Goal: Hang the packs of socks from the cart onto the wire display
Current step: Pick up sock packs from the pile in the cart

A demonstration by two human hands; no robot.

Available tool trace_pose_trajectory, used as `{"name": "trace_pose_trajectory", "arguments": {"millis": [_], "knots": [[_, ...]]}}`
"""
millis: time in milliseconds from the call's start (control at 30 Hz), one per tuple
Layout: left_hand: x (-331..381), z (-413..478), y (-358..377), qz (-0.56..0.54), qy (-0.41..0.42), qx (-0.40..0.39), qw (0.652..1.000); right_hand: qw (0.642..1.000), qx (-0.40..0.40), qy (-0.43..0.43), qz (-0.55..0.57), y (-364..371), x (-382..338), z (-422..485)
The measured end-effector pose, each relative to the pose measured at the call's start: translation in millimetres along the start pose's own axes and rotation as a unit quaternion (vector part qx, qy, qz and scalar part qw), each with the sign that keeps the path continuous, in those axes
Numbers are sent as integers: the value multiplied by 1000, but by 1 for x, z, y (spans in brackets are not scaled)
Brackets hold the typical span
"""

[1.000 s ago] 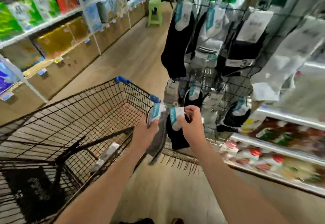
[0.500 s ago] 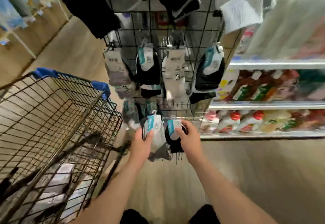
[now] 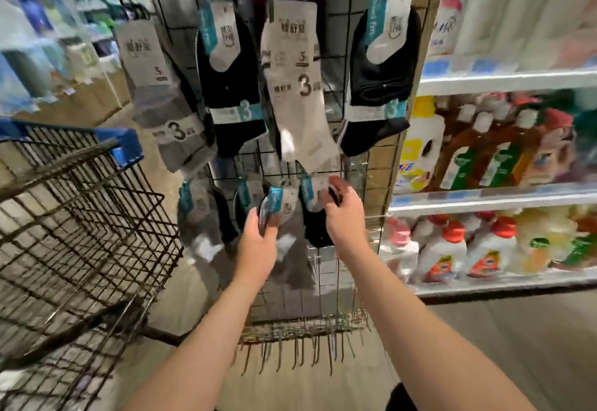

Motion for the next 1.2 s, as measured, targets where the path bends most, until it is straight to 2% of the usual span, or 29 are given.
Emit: {"name": "trace_pose_trajectory", "arguments": {"millis": [167, 400, 700, 833, 900, 967, 1000, 1067, 1133, 1200], "knots": [[-7, 7, 9, -19, 25, 1, 1000, 998, 46, -21, 49, 3, 1, 8], [-4, 6, 14, -53, 50, 1, 997, 999, 20, -11, 32, 12, 3, 16], [-15, 4, 14, -70, 43, 5, 997, 999, 1, -23, 42, 22, 17, 13], [-15, 1, 15, -72, 47, 3, 996, 994, 0, 27, 106, 23, 23, 10], [-15, 0, 15, -73, 54, 1, 996, 999, 14, -2, 48, 16, 20, 8], [-14, -4, 15, -74, 64, -1, 995, 995, 54, -69, -53, 2, 10, -1], [-13, -6, 15, -72, 71, -2, 995, 991, 66, -98, -64, -2, 6, -8], [-7, -12, 15, -66, 79, -5, 995, 993, 27, -114, 0, 1, 1, -25], [-2, -16, 17, -62, 83, -8, 995, 992, -51, -75, 83, 13, 0, -42], [0, -15, 21, -61, 80, -27, 994, 992, -83, -59, 81, 19, 1, -48]]}}
Point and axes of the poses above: each hand's wrist, its own z-axis towards the middle knuckle, its own y-axis out of the palm, x = y × z, the point moved 7 cm from there along z, towards the middle knuckle, and after that the axes turned 13 degrees about -y, right-handed, at the moved point
